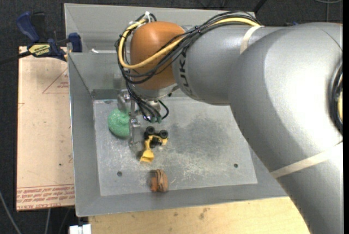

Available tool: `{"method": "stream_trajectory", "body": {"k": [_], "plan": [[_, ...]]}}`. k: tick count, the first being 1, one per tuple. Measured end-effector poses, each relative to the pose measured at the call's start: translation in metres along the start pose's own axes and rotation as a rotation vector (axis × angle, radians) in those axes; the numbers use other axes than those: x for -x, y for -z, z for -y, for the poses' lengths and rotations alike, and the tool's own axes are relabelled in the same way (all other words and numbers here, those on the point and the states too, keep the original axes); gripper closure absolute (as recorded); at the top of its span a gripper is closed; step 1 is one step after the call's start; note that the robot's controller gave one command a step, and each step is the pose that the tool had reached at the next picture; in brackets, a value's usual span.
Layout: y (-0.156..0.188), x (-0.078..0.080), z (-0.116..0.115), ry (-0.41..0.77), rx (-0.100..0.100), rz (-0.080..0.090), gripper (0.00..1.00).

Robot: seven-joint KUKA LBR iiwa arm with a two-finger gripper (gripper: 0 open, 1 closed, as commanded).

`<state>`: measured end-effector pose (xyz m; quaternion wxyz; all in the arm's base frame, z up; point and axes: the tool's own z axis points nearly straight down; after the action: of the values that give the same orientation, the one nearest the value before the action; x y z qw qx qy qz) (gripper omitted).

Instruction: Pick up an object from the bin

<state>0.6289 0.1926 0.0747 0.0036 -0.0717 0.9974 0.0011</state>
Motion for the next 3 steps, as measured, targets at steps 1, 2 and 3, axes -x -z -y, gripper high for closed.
{"method": "stream_trajectory", "body": {"k": [1, 2, 3], "plan": [[-0.0005, -0.0127, -0.0005, -0.261, 0.003, 0.005, 1.0], [-0.0005, -0.0127, -0.0005, -0.261, 0.003, 0.005, 1.0], [0.002, -0.0137, -0.0003, -0.261, 0.001, 0.001, 1.0]]}}
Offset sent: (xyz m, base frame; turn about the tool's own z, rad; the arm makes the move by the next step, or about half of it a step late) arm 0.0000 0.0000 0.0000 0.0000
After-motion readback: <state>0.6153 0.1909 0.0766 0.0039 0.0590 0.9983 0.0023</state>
